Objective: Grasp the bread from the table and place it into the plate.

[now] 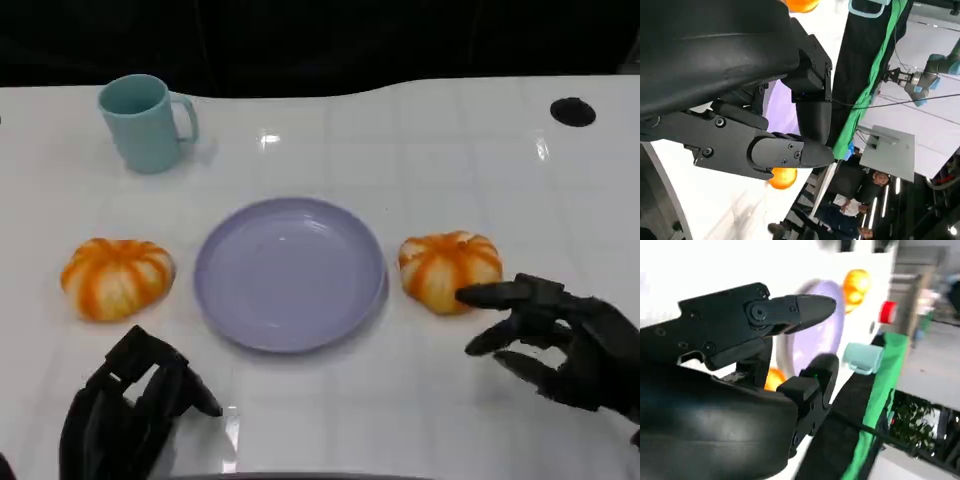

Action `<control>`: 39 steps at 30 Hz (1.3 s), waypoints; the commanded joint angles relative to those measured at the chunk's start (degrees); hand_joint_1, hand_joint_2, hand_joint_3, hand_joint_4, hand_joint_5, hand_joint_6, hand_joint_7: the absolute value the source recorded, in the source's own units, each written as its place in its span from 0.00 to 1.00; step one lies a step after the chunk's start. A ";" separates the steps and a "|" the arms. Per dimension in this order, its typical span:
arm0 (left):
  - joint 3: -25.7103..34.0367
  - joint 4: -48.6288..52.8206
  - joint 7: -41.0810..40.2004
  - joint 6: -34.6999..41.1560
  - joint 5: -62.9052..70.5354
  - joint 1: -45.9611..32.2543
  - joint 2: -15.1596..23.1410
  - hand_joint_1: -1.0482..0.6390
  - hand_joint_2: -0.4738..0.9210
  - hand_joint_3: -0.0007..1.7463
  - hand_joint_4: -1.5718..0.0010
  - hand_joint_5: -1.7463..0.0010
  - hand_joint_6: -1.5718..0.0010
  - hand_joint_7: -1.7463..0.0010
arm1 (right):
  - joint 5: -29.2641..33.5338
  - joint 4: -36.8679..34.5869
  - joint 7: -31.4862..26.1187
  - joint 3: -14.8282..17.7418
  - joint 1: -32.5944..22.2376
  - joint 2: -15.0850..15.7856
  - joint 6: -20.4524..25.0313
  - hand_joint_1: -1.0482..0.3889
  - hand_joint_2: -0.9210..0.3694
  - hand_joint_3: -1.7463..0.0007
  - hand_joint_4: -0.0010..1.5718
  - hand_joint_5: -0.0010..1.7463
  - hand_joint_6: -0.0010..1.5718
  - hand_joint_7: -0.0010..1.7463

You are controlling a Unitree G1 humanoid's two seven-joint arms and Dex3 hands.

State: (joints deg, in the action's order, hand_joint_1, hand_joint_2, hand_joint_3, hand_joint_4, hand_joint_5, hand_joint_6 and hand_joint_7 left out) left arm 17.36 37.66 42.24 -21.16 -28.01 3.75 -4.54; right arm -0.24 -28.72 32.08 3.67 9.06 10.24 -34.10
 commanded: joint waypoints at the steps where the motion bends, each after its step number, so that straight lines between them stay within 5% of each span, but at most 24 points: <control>1: 0.32 0.65 -0.08 -0.17 -0.19 0.47 0.84 0.29 1.00 0.13 0.61 0.00 0.69 0.11 | 8.10 2.75 -6.12 -1.67 1.04 4.99 -2.95 0.37 0.00 0.93 0.21 0.15 0.26 0.00; 7: 0.25 1.47 -0.11 -0.32 0.10 1.03 1.11 0.28 1.00 0.13 0.61 0.00 0.69 0.12 | 23.16 3.39 -18.28 -4.44 3.09 10.82 -7.10 0.36 0.00 0.98 0.13 0.06 0.16 0.00; 14: 0.33 2.44 -0.30 -1.28 0.36 1.51 1.06 0.29 1.00 0.14 0.60 0.00 0.68 0.13 | 33.11 5.17 -26.95 -8.45 4.94 13.28 -3.52 0.34 0.01 1.00 0.11 0.03 0.13 0.00; 31: 0.47 2.31 0.37 -0.89 -0.25 1.30 0.58 0.29 1.00 0.14 0.61 0.00 0.69 0.12 | 51.77 0.07 -43.96 -21.47 14.80 14.30 6.47 0.50 0.13 1.00 0.12 0.02 0.18 0.01; 39: 0.51 1.72 0.12 -0.36 -0.48 0.95 0.41 0.30 1.00 0.14 0.61 0.00 0.69 0.13 | 56.03 -7.50 -45.27 -28.54 21.92 12.66 12.62 0.51 0.12 1.00 0.14 0.02 0.20 0.01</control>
State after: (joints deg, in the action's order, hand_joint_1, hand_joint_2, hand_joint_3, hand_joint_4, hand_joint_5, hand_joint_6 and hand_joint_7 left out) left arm 17.66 39.96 42.29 -21.79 -28.05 5.25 -4.67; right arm 55.22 -33.64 -12.25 -23.27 28.26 23.21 -22.90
